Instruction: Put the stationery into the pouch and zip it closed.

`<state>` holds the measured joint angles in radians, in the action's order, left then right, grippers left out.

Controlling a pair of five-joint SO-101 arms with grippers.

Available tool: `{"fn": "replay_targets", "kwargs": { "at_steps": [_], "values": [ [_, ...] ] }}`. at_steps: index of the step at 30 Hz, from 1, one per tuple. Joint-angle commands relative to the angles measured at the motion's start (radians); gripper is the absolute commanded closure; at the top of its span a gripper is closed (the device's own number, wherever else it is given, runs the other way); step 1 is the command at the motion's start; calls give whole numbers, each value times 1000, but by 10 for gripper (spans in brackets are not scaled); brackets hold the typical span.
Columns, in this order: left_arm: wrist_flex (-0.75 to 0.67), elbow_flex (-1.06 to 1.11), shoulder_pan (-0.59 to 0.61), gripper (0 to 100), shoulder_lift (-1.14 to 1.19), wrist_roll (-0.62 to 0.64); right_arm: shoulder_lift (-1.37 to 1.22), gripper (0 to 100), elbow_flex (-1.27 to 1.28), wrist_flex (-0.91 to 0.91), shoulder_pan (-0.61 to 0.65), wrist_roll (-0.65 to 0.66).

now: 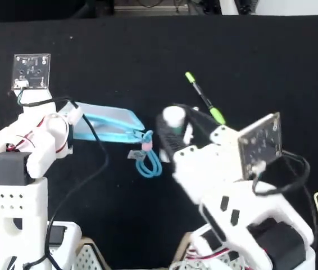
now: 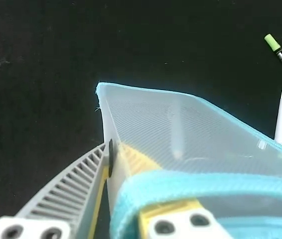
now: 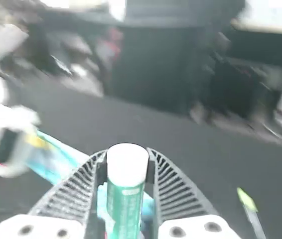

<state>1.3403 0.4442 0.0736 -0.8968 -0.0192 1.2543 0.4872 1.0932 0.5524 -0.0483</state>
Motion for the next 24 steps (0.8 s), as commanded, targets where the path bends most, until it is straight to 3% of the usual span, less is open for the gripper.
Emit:
{"fn": "replay_targets", "kwargs": {
  "at_steps": [1,5,11,18,24],
  "values": [
    [9,-13,-4,970,-9,-32,4,987,1,-181,167,-23],
    [20,-13,-4,970,-8,-31,10,987,162,-422,292,-17],
    [21,-13,-4,970,-8,-31,12,987,433,-796,296,51],
    [21,-13,-4,970,-15,-29,7,987,650,-1043,295,109],
    [21,-10,-4,970,-15,-29,4,988,711,-1151,296,192]
  ]
}}
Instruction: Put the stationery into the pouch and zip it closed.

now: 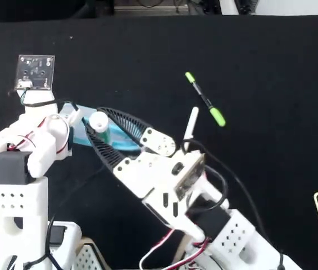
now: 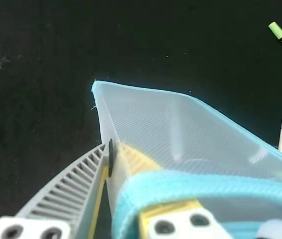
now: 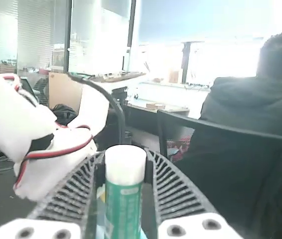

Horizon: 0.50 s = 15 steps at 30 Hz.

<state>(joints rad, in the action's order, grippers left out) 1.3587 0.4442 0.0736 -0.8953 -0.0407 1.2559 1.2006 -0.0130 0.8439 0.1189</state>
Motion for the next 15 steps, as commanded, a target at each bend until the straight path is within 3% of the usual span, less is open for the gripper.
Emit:
{"fn": "replay_targets", "kwargs": {
  "at_steps": [1,9,15],
  "values": [
    [3,-4,-4,970,-18,-8,4,988,-5,-48,5,25],
    [3,-4,-5,970,-18,-8,-1,988,42,-54,-11,28],
    [3,-8,-5,970,-18,-8,-65,987,110,-224,-81,28]
  ]
}}
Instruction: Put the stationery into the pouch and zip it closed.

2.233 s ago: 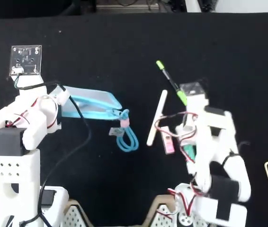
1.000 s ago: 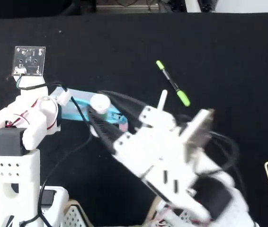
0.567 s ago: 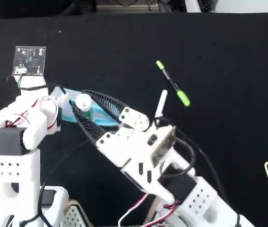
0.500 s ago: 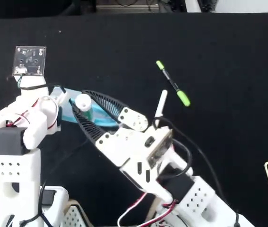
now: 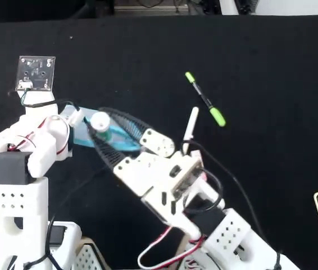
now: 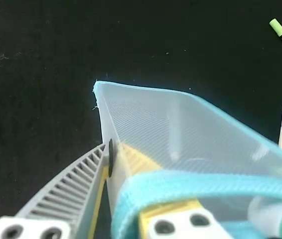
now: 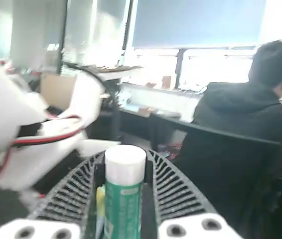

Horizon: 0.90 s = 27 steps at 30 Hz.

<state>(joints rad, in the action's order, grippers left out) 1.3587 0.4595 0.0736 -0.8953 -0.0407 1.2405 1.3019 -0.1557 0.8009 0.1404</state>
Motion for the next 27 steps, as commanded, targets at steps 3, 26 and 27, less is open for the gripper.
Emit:
{"fn": "replay_targets", "kwargs": {
  "at_steps": [3,26,27],
  "values": [
    [3,-25,-5,970,-18,-8,-142,987,35,-147,-35,6],
    [3,-19,-5,970,-18,-8,145,841,-222,664,34,-3],
    [3,-19,-5,970,-18,-8,165,845,-257,709,32,-3]
  ]
}}
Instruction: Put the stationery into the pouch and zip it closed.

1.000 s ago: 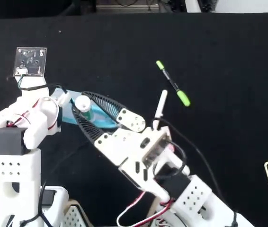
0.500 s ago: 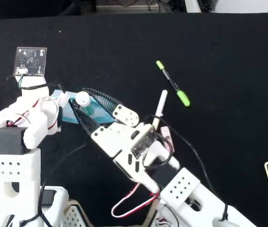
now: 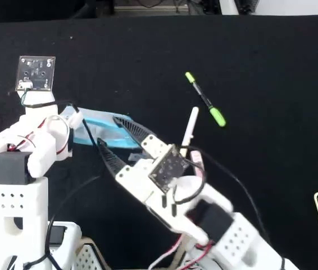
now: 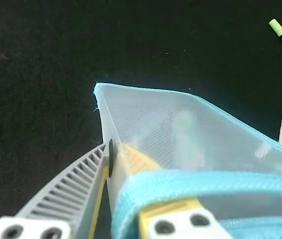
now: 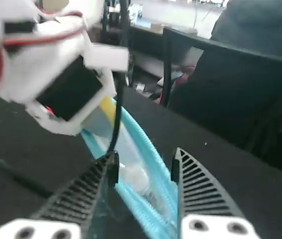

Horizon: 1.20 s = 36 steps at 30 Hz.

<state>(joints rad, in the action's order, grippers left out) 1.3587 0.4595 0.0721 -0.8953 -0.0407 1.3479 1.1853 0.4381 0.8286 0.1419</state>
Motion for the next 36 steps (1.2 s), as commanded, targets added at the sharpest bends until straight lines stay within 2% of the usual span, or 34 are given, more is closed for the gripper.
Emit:
{"fn": "replay_targets", "kwargs": {
  "at_steps": [1,5,11,17,23,27,32,36],
  "values": [
    [3,-19,-4,970,-18,-8,77,852,-179,160,5,-5],
    [3,-19,-4,970,-18,-8,168,877,-315,324,-44,-5],
    [3,-19,-4,970,-18,-8,147,877,-392,571,-347,-5],
    [3,-18,-4,970,-18,-8,-157,875,-395,686,-531,-17],
    [3,-18,-4,970,-18,-8,-565,858,-398,592,-681,-236],
    [3,-18,-4,970,-18,-8,-783,793,-412,516,-712,-255],
    [3,-18,-2,970,-18,-8,-964,828,-463,623,-712,-163],
    [3,-18,-2,970,-18,-8,-1067,832,-479,640,-727,-89]
  ]
}}
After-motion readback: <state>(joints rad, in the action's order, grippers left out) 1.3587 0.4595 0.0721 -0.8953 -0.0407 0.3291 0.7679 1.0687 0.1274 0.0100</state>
